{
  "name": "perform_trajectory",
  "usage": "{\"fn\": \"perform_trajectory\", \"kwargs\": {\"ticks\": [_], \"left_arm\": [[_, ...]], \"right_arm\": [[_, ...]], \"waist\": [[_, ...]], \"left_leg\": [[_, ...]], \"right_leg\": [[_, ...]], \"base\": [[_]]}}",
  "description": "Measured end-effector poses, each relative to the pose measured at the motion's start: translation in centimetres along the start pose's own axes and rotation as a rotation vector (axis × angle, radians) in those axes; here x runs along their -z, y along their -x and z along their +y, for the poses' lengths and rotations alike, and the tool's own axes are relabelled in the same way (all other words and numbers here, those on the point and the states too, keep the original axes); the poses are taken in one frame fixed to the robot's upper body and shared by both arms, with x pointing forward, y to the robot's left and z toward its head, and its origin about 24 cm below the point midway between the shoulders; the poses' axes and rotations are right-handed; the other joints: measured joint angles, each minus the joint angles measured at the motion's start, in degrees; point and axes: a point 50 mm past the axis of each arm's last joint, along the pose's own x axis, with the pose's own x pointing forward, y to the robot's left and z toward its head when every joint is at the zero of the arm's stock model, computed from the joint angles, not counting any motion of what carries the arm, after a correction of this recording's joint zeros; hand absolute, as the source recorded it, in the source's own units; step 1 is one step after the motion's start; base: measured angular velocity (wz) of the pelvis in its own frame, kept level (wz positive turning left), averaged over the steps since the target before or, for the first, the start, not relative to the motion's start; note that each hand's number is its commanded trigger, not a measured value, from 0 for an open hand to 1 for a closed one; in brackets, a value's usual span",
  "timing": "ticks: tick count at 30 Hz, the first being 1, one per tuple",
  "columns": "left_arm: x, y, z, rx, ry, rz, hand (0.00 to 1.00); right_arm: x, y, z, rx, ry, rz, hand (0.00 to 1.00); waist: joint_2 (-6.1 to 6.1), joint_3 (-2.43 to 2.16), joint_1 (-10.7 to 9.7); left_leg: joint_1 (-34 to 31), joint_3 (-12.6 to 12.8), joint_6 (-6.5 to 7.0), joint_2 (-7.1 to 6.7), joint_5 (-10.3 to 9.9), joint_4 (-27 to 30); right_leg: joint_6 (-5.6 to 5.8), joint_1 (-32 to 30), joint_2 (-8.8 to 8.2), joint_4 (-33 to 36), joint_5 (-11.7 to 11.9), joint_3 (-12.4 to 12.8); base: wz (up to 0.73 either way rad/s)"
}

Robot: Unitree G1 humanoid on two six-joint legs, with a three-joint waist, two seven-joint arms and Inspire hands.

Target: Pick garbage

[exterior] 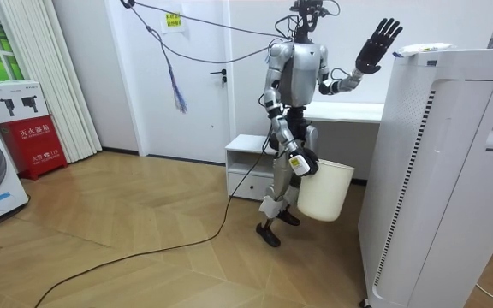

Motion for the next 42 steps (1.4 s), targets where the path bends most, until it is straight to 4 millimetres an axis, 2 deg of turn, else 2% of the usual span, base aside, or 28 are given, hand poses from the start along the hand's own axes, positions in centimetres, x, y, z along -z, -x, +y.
{"fn": "perform_trajectory", "kwargs": {"ticks": [7,12,14,15,16,17,18,20,21,22,23,24,25,27,32,35,40,42], "left_arm": [[1.1,0.0,0.0,0.035,-0.052,0.007,0.00],[1.4,-0.2,-0.1,0.036,-0.068,0.018,0.00],[1.6,-0.4,-0.3,0.044,-0.088,0.008,0.00],[1.7,-0.6,-0.4,0.044,-0.092,0.005,0.00],[1.7,-0.7,-0.4,0.043,-0.096,0.008,0.00],[1.8,-0.6,-0.5,0.049,-0.095,0.012,0.00],[1.8,-0.6,-0.5,0.054,-0.101,0.012,0.00],[2.0,-0.9,-0.4,0.046,-0.104,0.014,0.00],[2.2,-1.1,-0.7,0.054,-0.106,0.009,0.00],[2.3,-1.2,-1.0,0.066,-0.108,0.005,0.00],[2.4,-1.2,-1.0,0.070,-0.113,0.007,0.00],[2.6,-1.1,-1.0,0.075,-0.124,0.008,0.00],[2.8,-0.9,-1.0,0.089,-0.147,0.008,0.00],[3.0,-0.9,-1.1,0.100,-0.165,0.006,0.00],[3.1,-0.8,-1.1,0.105,-0.171,0.014,0.00],[3.1,-0.9,-1.0,0.105,-0.179,0.009,0.00],[3.1,-0.9,-1.0,0.104,-0.181,0.009,0.00],[3.0,-0.9,-0.9,0.100,-0.180,0.005,0.00]], "right_arm": [[-0.6,0.4,-0.7,0.005,0.027,-0.016,1.00],[-0.8,0.5,-0.9,0.009,0.037,-0.022,1.00],[-0.7,0.5,-0.8,0.008,0.037,-0.021,1.00],[-0.7,0.5,-0.7,0.007,0.035,-0.021,1.00],[-0.8,0.5,-0.7,0.005,0.036,-0.024,1.00],[-0.7,0.5,-0.7,0.007,0.035,-0.019,1.00],[-0.6,0.5,-0.7,0.005,0.043,-0.005,1.00],[-0.7,0.4,-0.6,0.002,0.044,-0.001,1.00],[-0.6,0.4,-0.6,0.005,0.042,0.004,1.00],[-0.5,0.5,-0.9,0.012,0.043,0.015,1.00],[-0.4,0.5,-0.9,0.011,0.043,0.020,1.00],[-0.4,0.5,-0.8,0.008,0.042,0.019,1.00],[-0.3,0.5,-0.7,-0.002,0.043,0.022,1.00],[-0.2,0.4,-0.5,-0.016,0.057,0.029,1.00],[0.3,0.4,-0.2,-0.029,0.072,0.060,1.00],[0.4,0.4,-0.2,-0.028,0.074,0.064,1.00],[0.6,0.5,-0.5,-0.021,0.078,0.074,1.00],[0.6,0.5,-0.5,-0.021,0.077,0.077,1.00]], "waist": [[0.65,-0.36,-0.9],[0.75,-0.33,-1.1],[0.85,-0.29,-1.0],[0.99,-0.16,-0.8],[1.39,0.08,-0.9],[1.72,0.13,-1.0],[1.76,0.01,-0.8],[1.23,0.42,-0.8],[0.91,0.66,-1.2],[0.78,0.54,-0.9],[0.50,0.39,-0.6],[0.33,0.39,0.1],[0.15,0.35,0.7],[0.33,0.39,0.6],[0.56,0.30,0.4],[0.69,0.21,0.7],[1.59,-0.38,0.9],[1.61,-0.39,0.9]], "left_leg": [[1.4,0.3,-0.35,0.27,0.2,-1.7],[2.7,0.6,-0.60,0.87,0.4,-3.3],[3.6,0.5,-0.80,1.18,0.5,-4.1],[3.8,0.4,-0.83,1.62,0.5,-4.3],[3.7,0.6,-1.15,2.21,0.4,-4.2],[3.8,0.7,-1.57,2.46,0.5,-4.3],[3.9,1.4,-2.04,2.53,0.7,-4.0],[2.4,1.4,-2.77,2.38,0.6,-2.7],[0.4,0.4,-3.63,2.21,1.6,-3.9],[-1.3,0.2,-2.22,2.07,3.7,-4.7],[-1.1,0.7,-2.19,1.93,4.4,-4.7],[-1.0,1.9,-2.12,1.87,4.5,-4.8],[-0.7,1.8,-2.11,1.70,4.5,-4.8],[-0.2,1.5,-2.10,1.58,4.4,-4.9],[0.8,1.6,-2.07,1.75,4.4,-4.9],[1.0,1.4,-1.93,1.72,4.3,-5.0],[1.3,1.4,-1.92,1.64,4.3,-4.9],[1.4,1.4,-1.92,1.58,4.3,-4.9]], "right_leg": [[-0.14,0.1,0.59,-0.4,0.1,1.3],[-0.19,0.0,1.27,0.3,0.1,1.3],[-1.12,-1.1,1.54,2.5,-0.5,1.0],[-3.00,-3.1,2.53,2.8,-0.9,0.8],[-3.66,-5.7,3.72,0.7,2.2,1.0],[-3.82,-6.3,3.99,0.1,3.7,0.4],[-4.09,-5.5,3.98,0.4,4.0,0.9],[-4.12,-4.9,3.89,0.2,4.0,6.0],[-3.82,-4.9,3.72,0.2,4.2,10.5],[-3.28,-5.4,3.38,0.4,4.2,12.0],[-2.93,-5.7,3.25,0.3,4.2,11.6],[-2.69,-6.0,3.12,0.1,4.2,10.0],[-2.63,-5.8,3.13,-0.5,4.2,8.0],[-2.66,-4.6,2.92,-1.1,4.5,7.0],[-2.71,-3.5,3.16,-1.1,4.6,6.6],[-2.79,-3.6,3.13,-0.8,4.6,5.4],[-2.86,-3.5,3.05,-0.6,4.6,5.3],[-2.86,-3.4,3.10,-0.6,4.6,5.3]], "base": [[-0.03],[-0.06],[-0.06],[-0.07],[0.00],[-0.05],[-0.11],[0.02],[0.32],[0.22],[0.00],[-0.20],[-0.20],[-0.07],[0.01],[0.02],[0.00],[0.00]]}}
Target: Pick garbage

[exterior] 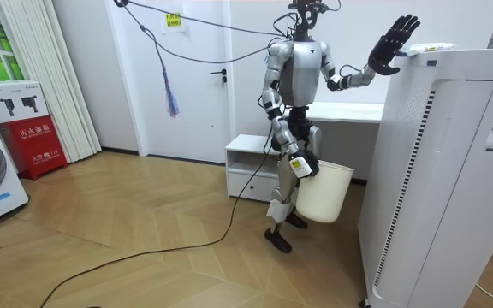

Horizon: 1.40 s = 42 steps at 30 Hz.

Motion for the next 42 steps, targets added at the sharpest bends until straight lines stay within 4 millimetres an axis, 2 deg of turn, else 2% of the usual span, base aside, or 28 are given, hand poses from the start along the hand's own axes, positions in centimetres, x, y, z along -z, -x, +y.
{"fn": "perform_trajectory", "kwargs": {"ticks": [5,9,13,18,22,25,35,42], "left_arm": [[-0.1,0.2,0.1,0.002,0.002,0.002,0.00],[-0.3,0.6,0.1,0.030,-0.041,-0.024,0.00],[-0.8,0.3,0.2,0.034,-0.089,-0.070,0.00],[-0.8,0.2,0.3,0.041,-0.108,-0.063,0.00],[-0.7,0.2,0.2,0.069,-0.117,-0.049,0.00],[-0.6,0.3,0.2,0.074,-0.122,-0.038,0.00],[-0.3,1.5,-0.2,0.124,-0.121,-0.003,0.00],[-0.2,1.6,-0.1,0.123,-0.124,0.001,0.00]], "right_arm": [[0.0,0.0,-0.1,0.002,0.002,0.002,1.00],[0.0,0.0,0.0,0.001,0.001,0.002,1.00],[0.0,0.0,0.1,0.000,-0.002,0.001,1.00],[0.0,-0.1,0.2,-0.005,-0.005,-0.001,1.00],[-0.1,-0.2,0.3,-0.006,-0.006,-0.001,1.00],[-0.1,-0.2,0.3,-0.007,-0.006,0.001,1.00],[-0.1,-0.1,0.1,-0.002,-0.001,0.002,1.00],[-0.1,0.0,-0.1,0.005,0.003,0.003,1.00]], "waist": [[-0.11,0.06,0.1],[-0.51,0.29,0.5],[-0.96,0.25,1.8],[-1.39,0.21,2.0],[-1.36,0.18,2.4],[-1.28,0.14,2.2],[-0.99,0.07,1.3],[-0.20,0.17,1.3]], "left_leg": [[0.3,0.0,0.00,0.05,0.0,0.0],[0.3,-0.2,0.00,0.05,0.0,0.0],[0.0,-0.5,0.00,-0.07,0.0,0.1],[-0.2,-1.4,0.00,-0.29,0.0,0.2],[-0.3,-1.4,0.00,-0.28,0.0,0.2],[-0.3,-1.4,0.00,0.09,0.0,0.2],[0.1,-1.4,0.00,0.08,0.0,0.1],[0.5,-1.4,-0.01,0.06,0.0,-0.1]], "right_leg": [[-0.02,0.3,-0.01,-0.1,0.0,0.0],[-0.03,0.3,-0.09,-0.1,0.0,-0.1],[-0.02,0.2,-0.16,-0.1,-0.1,-0.5],[-0.03,0.2,-0.37,-0.3,-0.3,-1.5],[-0.01,0.2,-0.40,-0.2,-0.4,-1.5],[-0.01,0.5,-0.41,-0.2,-0.4,-1.5],[-0.02,0.9,-0.38,-0.2,-0.4,-1.5],[-0.01,1.1,-0.35,-0.2,-0.4,-1.5]], "base": [[0.00],[0.00],[0.03],[0.10],[0.01],[0.00],[0.00],[0.00]]}}
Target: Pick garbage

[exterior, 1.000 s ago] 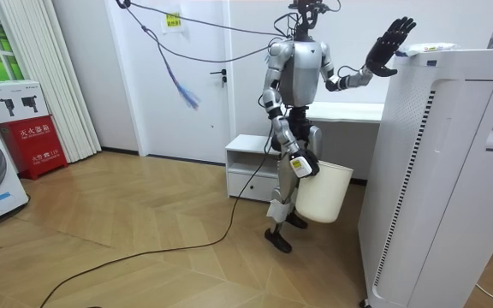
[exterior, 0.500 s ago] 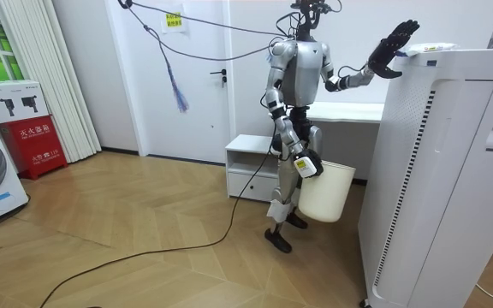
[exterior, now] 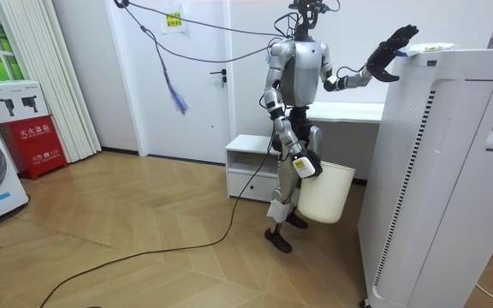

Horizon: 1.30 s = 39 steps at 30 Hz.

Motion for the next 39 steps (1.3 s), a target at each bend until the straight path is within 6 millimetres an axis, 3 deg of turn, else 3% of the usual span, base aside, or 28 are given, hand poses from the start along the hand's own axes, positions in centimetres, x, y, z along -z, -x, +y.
{"fn": "perform_trajectory", "kwargs": {"ticks": [6,14,15,16,25,33,39], "left_arm": [[1.3,0.7,-0.9,0.050,-0.014,0.064,0.00],[2.0,0.1,-0.4,0.060,-0.054,0.051,0.00],[2.0,0.1,-0.4,0.061,-0.055,0.050,0.42],[2.0,0.1,-0.4,0.065,-0.056,0.051,1.00],[2.2,-0.4,-0.5,0.091,-0.061,0.054,1.00],[3.1,-2.9,1.0,-0.021,-0.032,0.085,1.00],[3.3,-3.2,1.3,-0.041,-0.037,0.092,1.00]], "right_arm": [[-0.2,0.0,-0.1,0.002,0.003,-0.002,1.00],[-0.8,-0.3,-0.2,0.001,0.008,-0.003,1.00],[-0.8,-0.3,-0.2,0.001,0.013,-0.003,1.00],[-0.8,-0.3,-0.2,0.000,0.020,-0.002,1.00],[-1.0,-0.3,-0.3,0.002,0.048,0.000,1.00],[-0.9,-0.3,-0.3,0.001,0.043,0.019,1.00],[-0.7,-0.2,-0.4,0.003,0.040,0.036,1.00]], "waist": [[0.96,0.14,-0.1],[1.06,0.14,0.0],[1.06,0.14,0.0],[1.06,0.14,0.0],[1.03,0.13,0.0],[1.09,0.04,-0.4],[1.21,-0.04,-0.4]], "left_leg": [[0.1,0.0,0.00,-0.03,0.0,0.1],[-0.4,-0.3,0.00,-0.43,0.0,0.1],[-0.4,-0.3,0.00,-0.43,0.0,0.1],[-0.4,-0.3,0.01,-0.44,0.0,0.1],[-0.3,-0.3,0.03,-0.62,0.0,0.2],[0.2,-0.1,0.03,-0.60,0.0,0.0],[0.5,-0.1,0.03,-0.60,0.0,0.0]], "right_leg": [[0.00,0.1,-0.03,0.1,0.0,0.0],[0.00,-0.2,-0.07,-0.1,0.0,-0.1],[0.00,-0.2,-0.07,0.0,0.0,-0.1],[0.00,-0.2,-0.08,0.0,0.0,-0.1],[0.03,-0.1,-0.21,0.1,0.0,0.0],[0.05,0.1,-0.17,0.1,0.0,0.2],[0.06,0.0,-0.16,0.0,0.0,0.2]], "base": [[0.00],[0.01],[0.00],[0.00],[0.00],[0.00],[0.00]]}}
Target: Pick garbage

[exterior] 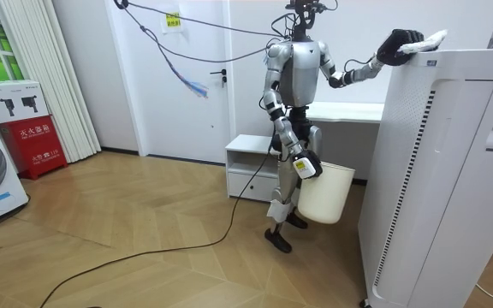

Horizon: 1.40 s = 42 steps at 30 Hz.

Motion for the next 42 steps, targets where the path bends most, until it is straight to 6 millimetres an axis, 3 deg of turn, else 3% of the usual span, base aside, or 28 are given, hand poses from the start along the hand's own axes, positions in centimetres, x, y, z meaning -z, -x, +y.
{"fn": "perform_trajectory", "kwargs": {"ticks": [11,13,14,16,20,22,26,28,32,37,42], "left_arm": [[0.2,-0.2,0.3,-0.024,0.007,0.006,1.00],[0.4,0.0,0.3,-0.051,0.091,0.060,1.00],[0.4,0.0,0.3,-0.060,0.122,0.077,1.00],[0.3,-0.1,0.7,-0.094,0.249,0.135,1.00],[-1.1,-0.2,2.1,-0.118,0.508,0.160,1.00],[-2.7,0.2,2.9,-0.102,0.744,0.142,1.00],[-4.6,0.4,2.3,-0.018,1.167,0.152,1.00],[-6.0,1.1,1.2,0.130,1.397,0.140,1.00],[-7.5,1.3,0.6,0.287,1.612,0.069,1.00],[-8.7,1.0,2.0,0.326,1.944,-0.096,1.00],[-8.9,1.0,2.0,0.343,2.089,-0.126,1.00]], "right_arm": [[0.0,0.1,-0.3,0.011,0.004,0.003,1.00],[0.0,0.1,-0.3,0.019,-0.003,0.001,1.00],[0.0,0.1,-0.4,0.019,-0.003,0.001,1.00],[-0.1,0.1,-0.4,0.020,0.001,-0.003,1.00],[-0.1,0.0,-0.1,0.008,0.004,-0.006,1.00],[-0.1,-0.1,0.6,-0.013,0.007,-0.011,1.00],[-0.5,-0.4,1.5,-0.045,0.027,-0.030,1.00],[-1.1,-0.7,2.0,-0.068,0.039,-0.045,1.00],[-1.4,-0.8,2.5,-0.088,0.040,-0.053,1.00],[-1.8,-1.0,2.8,-0.098,0.039,-0.069,1.00],[-2.0,-1.1,3.0,-0.105,0.044,-0.073,1.00]], "waist": [[0.31,-0.25,-0.2],[0.00,-0.03,-0.5],[0.31,-0.24,-0.5],[-0.08,0.00,-0.3],[-0.97,-0.19,0.2],[-1.82,-0.22,0.4],[-2.29,-0.19,1.2],[-2.47,-0.14,1.0],[-2.97,-0.15,0.7],[-3.00,-0.18,0.6],[-3.02,-0.18,1.0]], "left_leg": [[-0.2,0.0,0.01,0.03,0.0,0.0],[-0.1,0.3,0.01,0.03,0.0,0.0],[0.0,0.4,0.01,0.03,0.0,0.0],[-0.1,0.3,0.01,0.04,0.0,0.0],[-0.6,0.2,0.01,0.00,0.0,-0.1],[-0.7,0.0,0.00,0.04,0.0,0.0],[-0.8,-0.2,0.01,0.00,0.0,0.0],[-1.4,-0.4,0.01,-0.13,0.0,0.2],[-2.4,-1.1,0.01,-0.21,0.0,0.8],[-3.0,-1.2,0.01,-0.17,0.0,1.0],[-3.4,-1.1,0.01,0.20,0.0,1.0]], "right_leg": [[0.00,0.2,-0.03,0.1,0.0,-0.1],[0.00,0.1,0.01,0.1,0.0,0.1],[0.00,0.1,0.01,0.1,0.0,0.1],[0.05,-0.1,0.03,0.1,-0.1,0.1],[0.06,-0.7,-0.05,0.2,-0.3,-0.3],[0.05,-0.3,-0.13,0.1,-0.3,-0.8],[0.11,-0.1,-0.54,-0.1,-0.3,-2.2],[0.16,-0.4,-0.73,-0.1,-0.4,-2.4],[0.17,-1.1,-0.86,0.0,-0.4,-3.0],[0.13,-1.9,-0.77,0.0,-0.4,-3.2],[0.08,-2.0,-0.78,0.2,-0.4,-3.4]], "base": [[0.00],[-0.03],[0.00],[0.00],[0.03],[0.09],[0.03],[0.02],[0.08],[0.00],[0.00]]}}
